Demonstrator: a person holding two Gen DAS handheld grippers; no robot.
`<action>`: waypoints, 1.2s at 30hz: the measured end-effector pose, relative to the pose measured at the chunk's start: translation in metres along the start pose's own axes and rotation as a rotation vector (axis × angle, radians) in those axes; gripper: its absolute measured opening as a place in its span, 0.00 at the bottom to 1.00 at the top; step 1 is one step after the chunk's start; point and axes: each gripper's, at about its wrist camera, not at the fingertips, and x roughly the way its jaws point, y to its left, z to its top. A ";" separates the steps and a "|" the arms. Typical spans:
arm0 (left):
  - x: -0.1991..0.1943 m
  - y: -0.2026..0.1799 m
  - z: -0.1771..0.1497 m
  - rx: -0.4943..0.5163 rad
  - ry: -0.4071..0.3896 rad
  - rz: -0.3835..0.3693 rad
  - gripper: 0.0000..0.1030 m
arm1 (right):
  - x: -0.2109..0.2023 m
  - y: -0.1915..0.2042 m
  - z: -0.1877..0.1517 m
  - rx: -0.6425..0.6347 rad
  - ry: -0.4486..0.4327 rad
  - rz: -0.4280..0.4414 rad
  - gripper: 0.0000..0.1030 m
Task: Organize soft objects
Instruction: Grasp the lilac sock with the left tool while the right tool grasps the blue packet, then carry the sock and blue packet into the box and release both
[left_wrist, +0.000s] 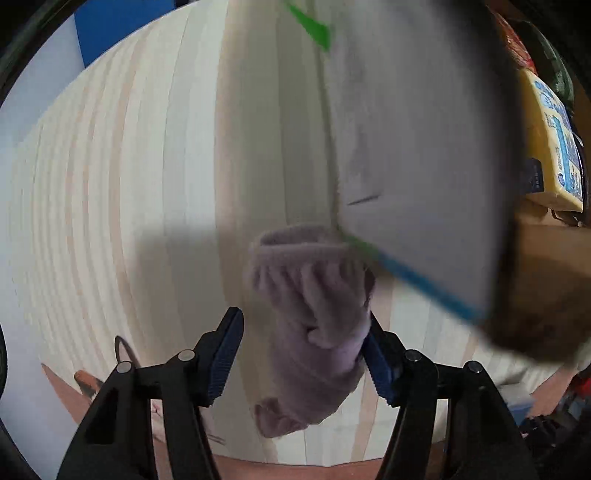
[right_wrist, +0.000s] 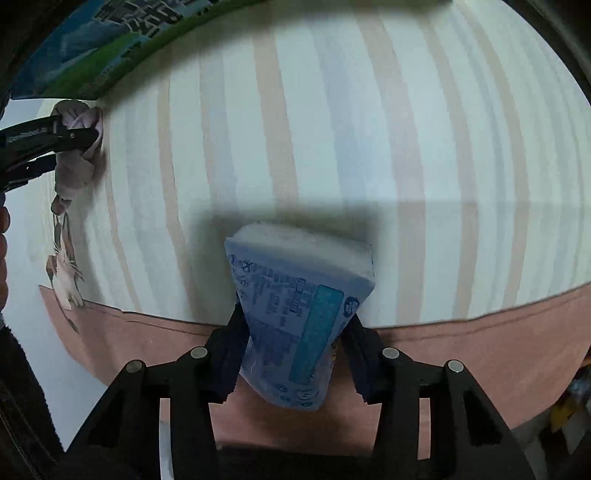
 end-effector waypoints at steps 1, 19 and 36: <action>-0.001 0.000 -0.002 -0.007 0.004 -0.012 0.47 | -0.002 0.000 0.002 -0.016 -0.005 -0.010 0.49; 0.011 -0.085 -0.160 -0.085 0.036 -0.054 0.40 | -0.003 0.009 0.005 -0.230 0.044 -0.099 0.50; 0.017 -0.058 -0.122 -0.114 -0.043 -0.069 0.76 | -0.038 -0.021 -0.016 -0.163 -0.011 -0.027 0.69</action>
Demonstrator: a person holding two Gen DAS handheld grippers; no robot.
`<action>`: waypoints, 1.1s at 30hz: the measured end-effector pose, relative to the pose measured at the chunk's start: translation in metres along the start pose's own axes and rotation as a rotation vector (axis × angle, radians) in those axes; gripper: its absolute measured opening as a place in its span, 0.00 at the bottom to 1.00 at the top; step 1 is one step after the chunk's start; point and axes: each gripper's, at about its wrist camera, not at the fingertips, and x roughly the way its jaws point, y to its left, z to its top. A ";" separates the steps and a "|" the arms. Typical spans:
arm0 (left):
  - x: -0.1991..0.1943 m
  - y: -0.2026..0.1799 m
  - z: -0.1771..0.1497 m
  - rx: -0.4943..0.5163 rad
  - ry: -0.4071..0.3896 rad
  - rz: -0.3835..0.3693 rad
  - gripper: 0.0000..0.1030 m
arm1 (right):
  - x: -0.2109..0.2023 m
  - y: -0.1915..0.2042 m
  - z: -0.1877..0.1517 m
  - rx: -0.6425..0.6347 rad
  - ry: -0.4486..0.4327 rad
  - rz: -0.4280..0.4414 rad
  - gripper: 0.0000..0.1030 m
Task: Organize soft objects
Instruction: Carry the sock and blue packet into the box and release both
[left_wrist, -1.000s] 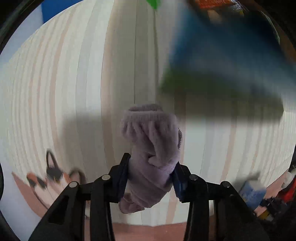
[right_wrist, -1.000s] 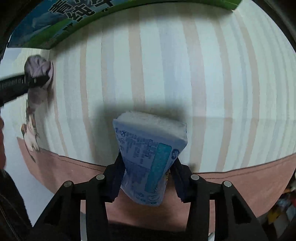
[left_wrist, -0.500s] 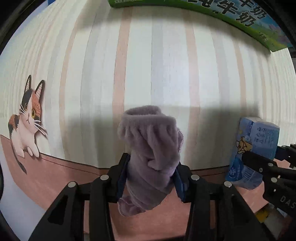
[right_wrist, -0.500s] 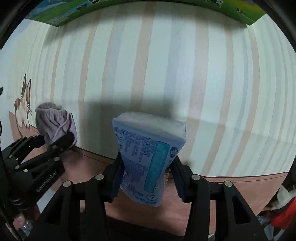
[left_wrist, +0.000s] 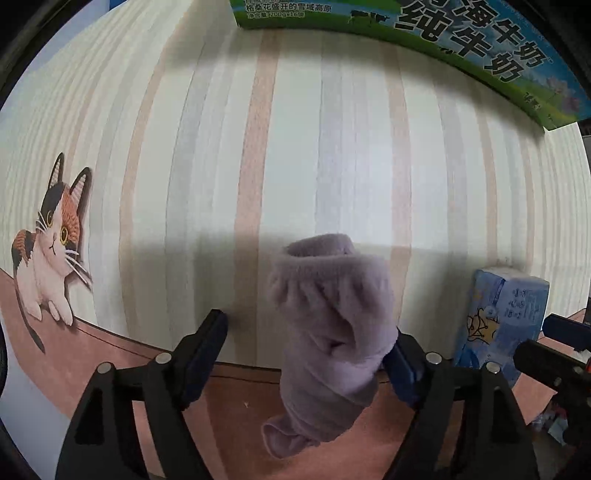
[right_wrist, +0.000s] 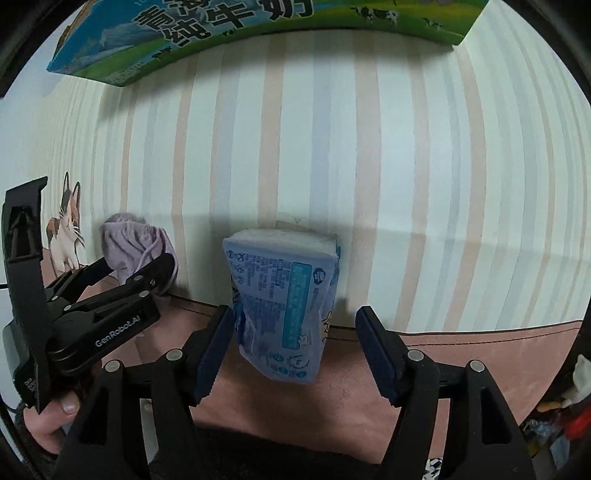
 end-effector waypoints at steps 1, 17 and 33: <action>0.000 0.000 0.000 -0.002 0.005 -0.003 0.76 | 0.000 0.004 0.000 -0.003 0.001 0.000 0.69; 0.002 0.000 -0.032 -0.096 0.163 -0.270 0.51 | 0.043 0.020 -0.001 0.032 0.028 -0.019 0.68; -0.037 -0.038 -0.029 -0.038 0.117 -0.183 0.35 | -0.001 0.060 -0.005 -0.102 -0.021 -0.047 0.34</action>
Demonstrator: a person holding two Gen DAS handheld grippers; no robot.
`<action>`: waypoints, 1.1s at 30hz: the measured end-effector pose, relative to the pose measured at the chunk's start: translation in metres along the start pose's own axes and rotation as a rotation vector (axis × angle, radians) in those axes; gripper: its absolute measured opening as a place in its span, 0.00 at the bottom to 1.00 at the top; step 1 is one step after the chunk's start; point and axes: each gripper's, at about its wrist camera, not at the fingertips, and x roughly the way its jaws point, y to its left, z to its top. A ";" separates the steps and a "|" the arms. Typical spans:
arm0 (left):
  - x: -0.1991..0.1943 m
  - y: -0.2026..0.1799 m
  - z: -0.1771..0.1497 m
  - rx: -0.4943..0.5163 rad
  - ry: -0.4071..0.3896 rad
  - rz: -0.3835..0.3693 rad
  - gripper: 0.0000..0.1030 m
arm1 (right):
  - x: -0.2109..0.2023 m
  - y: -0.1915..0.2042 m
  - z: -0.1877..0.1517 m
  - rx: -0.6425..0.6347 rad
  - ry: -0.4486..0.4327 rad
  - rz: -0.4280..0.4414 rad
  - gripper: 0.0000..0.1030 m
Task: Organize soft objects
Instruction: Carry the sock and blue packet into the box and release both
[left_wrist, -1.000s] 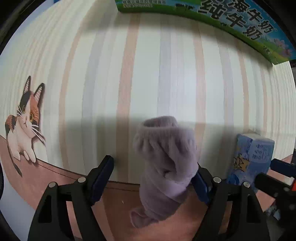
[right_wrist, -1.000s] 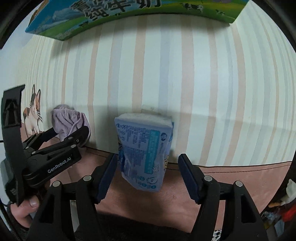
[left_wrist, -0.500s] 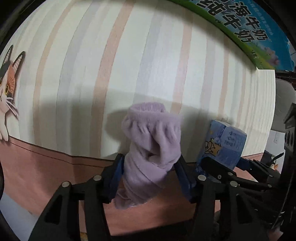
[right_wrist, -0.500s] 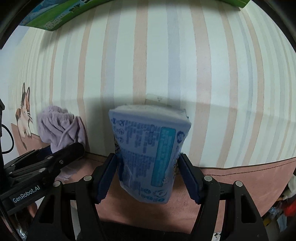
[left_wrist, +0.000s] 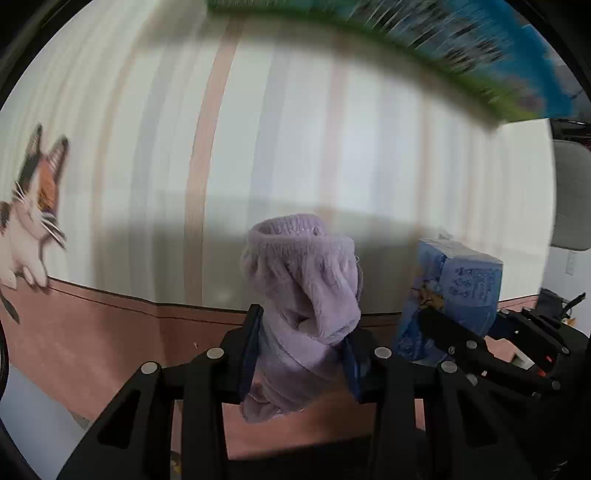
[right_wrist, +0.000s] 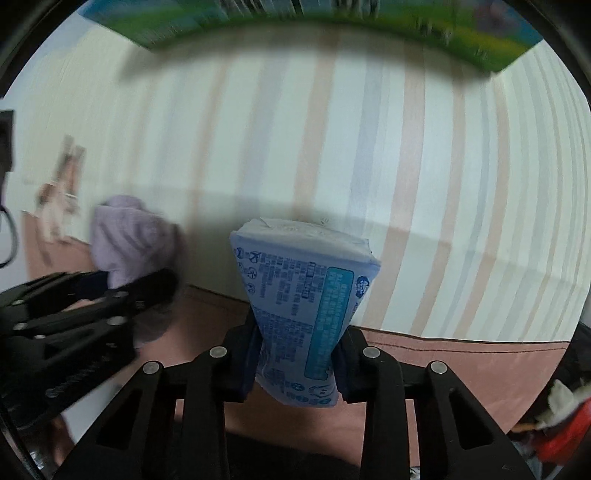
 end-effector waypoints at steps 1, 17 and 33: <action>-0.014 -0.006 0.002 0.008 -0.022 -0.011 0.35 | -0.017 0.001 0.002 -0.006 -0.025 0.024 0.34; -0.174 -0.035 0.211 0.204 -0.190 0.186 0.35 | -0.155 -0.021 0.178 0.149 -0.278 0.339 0.34; -0.073 -0.013 0.293 0.158 0.169 0.237 0.52 | -0.074 -0.008 0.250 0.210 -0.148 0.293 0.70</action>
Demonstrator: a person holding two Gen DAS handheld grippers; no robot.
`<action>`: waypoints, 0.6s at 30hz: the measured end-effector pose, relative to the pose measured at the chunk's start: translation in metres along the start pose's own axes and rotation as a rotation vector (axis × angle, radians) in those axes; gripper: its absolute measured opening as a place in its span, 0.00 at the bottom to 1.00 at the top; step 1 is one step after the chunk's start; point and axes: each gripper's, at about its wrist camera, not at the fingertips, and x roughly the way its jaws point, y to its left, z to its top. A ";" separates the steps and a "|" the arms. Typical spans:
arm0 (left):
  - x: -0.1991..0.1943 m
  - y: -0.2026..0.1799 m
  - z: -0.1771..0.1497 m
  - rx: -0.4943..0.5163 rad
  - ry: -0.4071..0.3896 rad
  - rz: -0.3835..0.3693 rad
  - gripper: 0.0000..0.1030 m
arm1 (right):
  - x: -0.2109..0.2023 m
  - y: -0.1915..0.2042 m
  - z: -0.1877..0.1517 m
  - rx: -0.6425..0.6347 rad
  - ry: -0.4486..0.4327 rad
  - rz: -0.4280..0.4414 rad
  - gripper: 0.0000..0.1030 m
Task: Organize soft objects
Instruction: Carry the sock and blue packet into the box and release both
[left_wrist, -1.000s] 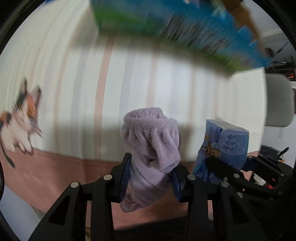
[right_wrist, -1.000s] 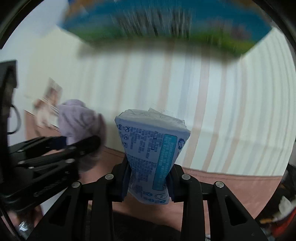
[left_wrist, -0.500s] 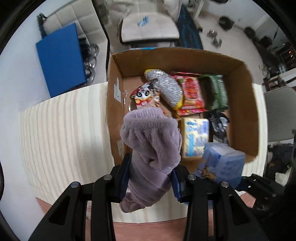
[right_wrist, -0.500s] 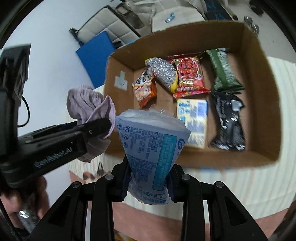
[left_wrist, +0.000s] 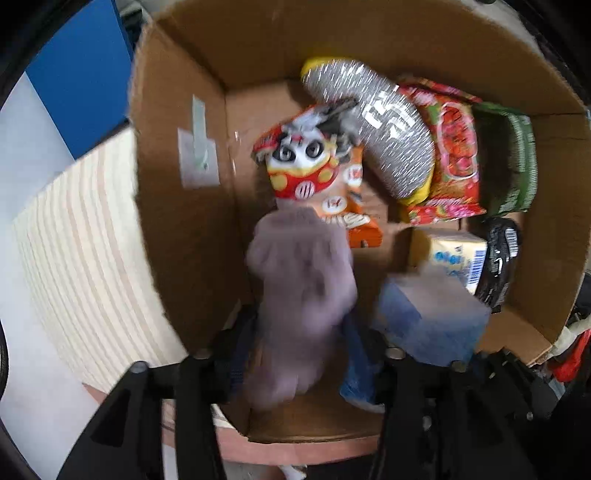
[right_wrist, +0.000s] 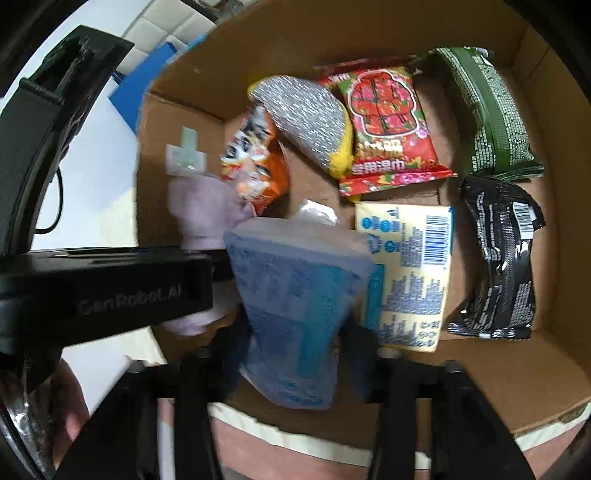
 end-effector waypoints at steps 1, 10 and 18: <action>0.003 0.001 0.000 -0.004 0.009 -0.010 0.57 | 0.002 -0.001 0.002 -0.004 0.003 -0.001 0.78; -0.007 0.006 -0.005 -0.029 -0.037 -0.034 0.67 | -0.004 -0.001 0.006 -0.025 -0.010 -0.069 0.90; -0.026 -0.004 -0.016 -0.023 -0.119 -0.020 0.91 | -0.025 -0.007 0.002 -0.047 -0.028 -0.203 1.00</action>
